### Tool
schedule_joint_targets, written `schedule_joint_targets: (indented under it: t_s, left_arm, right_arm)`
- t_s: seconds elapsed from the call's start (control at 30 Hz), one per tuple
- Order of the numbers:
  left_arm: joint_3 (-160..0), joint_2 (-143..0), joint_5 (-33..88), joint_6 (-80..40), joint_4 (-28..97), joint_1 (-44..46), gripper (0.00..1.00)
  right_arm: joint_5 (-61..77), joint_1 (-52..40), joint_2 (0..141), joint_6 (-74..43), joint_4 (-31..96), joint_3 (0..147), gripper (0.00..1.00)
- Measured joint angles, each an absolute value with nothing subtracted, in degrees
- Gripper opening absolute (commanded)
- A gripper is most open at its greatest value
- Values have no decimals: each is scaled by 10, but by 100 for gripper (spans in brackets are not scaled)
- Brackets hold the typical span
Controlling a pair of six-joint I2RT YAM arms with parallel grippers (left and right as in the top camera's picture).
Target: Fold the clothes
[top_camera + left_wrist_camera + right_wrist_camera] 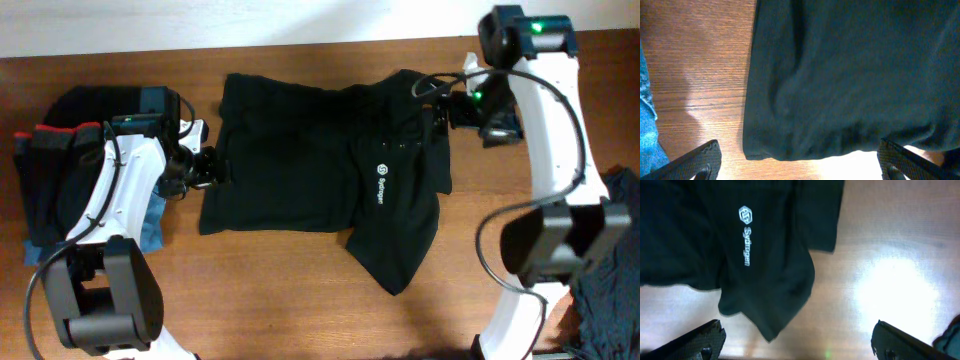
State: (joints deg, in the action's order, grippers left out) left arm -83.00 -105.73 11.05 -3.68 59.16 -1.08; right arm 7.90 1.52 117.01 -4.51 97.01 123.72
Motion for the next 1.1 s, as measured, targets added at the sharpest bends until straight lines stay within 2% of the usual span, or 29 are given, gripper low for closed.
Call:
schedule_joint_targets:
  t_s: [0.33,0.6,0.73,0.87,1.1]
  left_arm:
    - [-815,-1057,106,-37,593,-11,99]
    - [-741,-1057,94,-37,564,-11,99]
    - [-725,-1057,96,-37,543,-11,99]
    - [-708,-1057,105,-37,518,-7,99]
    - [-676,-1057,116,-37,496,13,99]
  right_arm:
    - [128,121,1035,-14,964,1044,99]
    - [209,96,1035,26,834,863,100]
    - [239,88,1037,33,752,782,93]
    - [258,88,1038,31,679,708,92]
    - [267,88,1038,17,624,626,91]
